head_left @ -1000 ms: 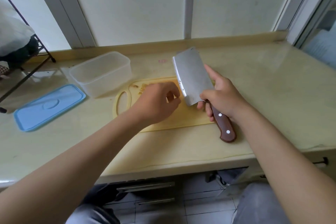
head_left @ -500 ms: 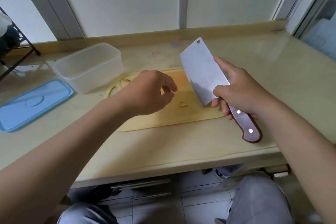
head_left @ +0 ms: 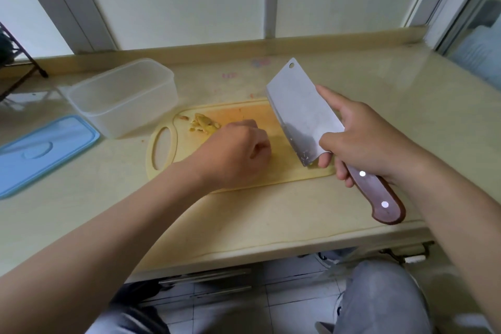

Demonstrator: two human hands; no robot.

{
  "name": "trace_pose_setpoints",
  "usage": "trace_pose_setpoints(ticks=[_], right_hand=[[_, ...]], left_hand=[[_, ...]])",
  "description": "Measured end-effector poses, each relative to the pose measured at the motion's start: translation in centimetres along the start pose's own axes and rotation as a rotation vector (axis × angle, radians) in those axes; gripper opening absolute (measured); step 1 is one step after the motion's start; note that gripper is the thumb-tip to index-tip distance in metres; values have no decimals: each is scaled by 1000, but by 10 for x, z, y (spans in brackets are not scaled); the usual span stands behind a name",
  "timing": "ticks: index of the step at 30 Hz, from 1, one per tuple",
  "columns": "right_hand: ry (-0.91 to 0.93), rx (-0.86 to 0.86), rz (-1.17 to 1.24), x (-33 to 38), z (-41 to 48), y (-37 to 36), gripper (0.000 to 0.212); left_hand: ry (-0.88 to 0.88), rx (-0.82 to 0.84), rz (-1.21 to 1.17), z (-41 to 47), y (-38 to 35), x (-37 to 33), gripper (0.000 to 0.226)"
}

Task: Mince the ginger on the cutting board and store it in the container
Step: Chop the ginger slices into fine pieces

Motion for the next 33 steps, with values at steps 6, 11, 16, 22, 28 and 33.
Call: trace_pose_setpoints(ticks=[6, 11, 16, 22, 28, 33], right_hand=[[-6, 23, 7, -3, 3, 1, 93], [-6, 24, -24, -5, 5, 0, 94], [-6, 34, -75, -1, 5, -1, 95], [2, 48, -162, 9, 11, -3, 95], [-12, 24, -199, 13, 6, 4, 94], [-43, 40, -210, 12, 6, -5, 94]], left_hand=[[149, 232, -13, 17, 15, 5, 13], [20, -72, 81, 11, 7, 5, 16], [-113, -74, 0, -7, -1, 12, 18], [-127, -125, -104, 2, -7, 9, 21], [-273, -164, -40, 2, -5, 11, 14], [-322, -150, -96, 9, -9, 15, 16]])
Point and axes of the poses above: each hand's wrist, its own z-axis towards the middle knuckle, its own y-axis out of the back of the hand, x = y × z, the point moved 3 cm from there along z, towards the middle knuckle, and after that the axes turned 5 degrees about y, right-handed, at the moved point
